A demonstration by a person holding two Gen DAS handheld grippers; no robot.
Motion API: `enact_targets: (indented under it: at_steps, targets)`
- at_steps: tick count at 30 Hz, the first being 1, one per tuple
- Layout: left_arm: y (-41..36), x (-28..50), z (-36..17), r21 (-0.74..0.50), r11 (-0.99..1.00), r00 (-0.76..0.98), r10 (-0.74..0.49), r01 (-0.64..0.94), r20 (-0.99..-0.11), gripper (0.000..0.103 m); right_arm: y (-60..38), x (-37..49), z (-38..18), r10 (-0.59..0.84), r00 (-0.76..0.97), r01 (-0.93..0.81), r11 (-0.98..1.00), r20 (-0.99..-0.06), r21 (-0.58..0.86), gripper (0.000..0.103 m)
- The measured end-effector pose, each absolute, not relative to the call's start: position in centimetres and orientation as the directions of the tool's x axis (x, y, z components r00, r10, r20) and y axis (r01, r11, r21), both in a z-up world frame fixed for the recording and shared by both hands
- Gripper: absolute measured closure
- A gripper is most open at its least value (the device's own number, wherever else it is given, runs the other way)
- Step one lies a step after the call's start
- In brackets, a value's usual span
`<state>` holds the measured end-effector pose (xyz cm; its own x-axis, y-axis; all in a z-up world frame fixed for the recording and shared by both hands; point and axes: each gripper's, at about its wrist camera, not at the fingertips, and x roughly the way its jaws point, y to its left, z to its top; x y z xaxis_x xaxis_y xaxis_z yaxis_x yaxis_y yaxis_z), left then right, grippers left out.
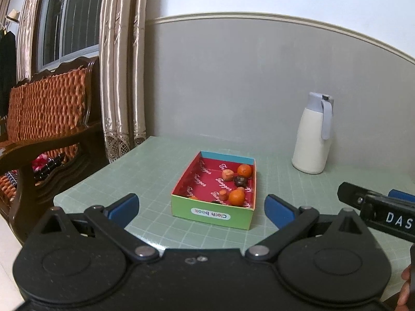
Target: Organize fruits
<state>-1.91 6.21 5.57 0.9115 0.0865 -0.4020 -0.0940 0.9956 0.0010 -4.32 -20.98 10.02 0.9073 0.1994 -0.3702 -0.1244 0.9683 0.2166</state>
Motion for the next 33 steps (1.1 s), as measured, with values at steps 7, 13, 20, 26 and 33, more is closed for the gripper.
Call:
enact_targets:
  at_steps: [7, 13, 20, 26, 33]
  targets:
    - [5.87, -1.80, 5.45, 0.018, 0.995, 0.912, 0.093, -0.093, -0.399, 0.006, -20.84, -4.28, 10.08, 0.192, 0.911, -0.122, 0.971, -0.364, 0.206, 0.000]
    - [5.99, -1.60, 5.38, 0.015, 0.996, 0.912, 0.091, -0.093, -0.401, 0.006, -20.66, -4.26, 10.00, 0.196, 0.909, -0.128, 0.971, -0.367, 0.201, 0.000]
    - [5.96, -1.49, 5.36, 0.016, 0.995, 0.910, 0.093, -0.095, -0.403, 0.006, -20.77, -4.24, 9.93, 0.198, 0.909, -0.130, 0.970, -0.368, 0.204, 0.000]
    - [5.88, -1.40, 5.35, 0.017, 0.995, 0.910, 0.095, -0.096, -0.403, 0.006, -20.85, -4.28, 9.78, 0.198, 0.908, -0.129, 0.971, -0.370, 0.202, 0.000]
    - [5.84, -1.41, 5.36, 0.018, 0.995, 0.910, 0.096, -0.097, -0.403, 0.006, -20.92, -4.23, 9.72, 0.200, 0.907, -0.130, 0.970, -0.371, 0.205, 0.000]
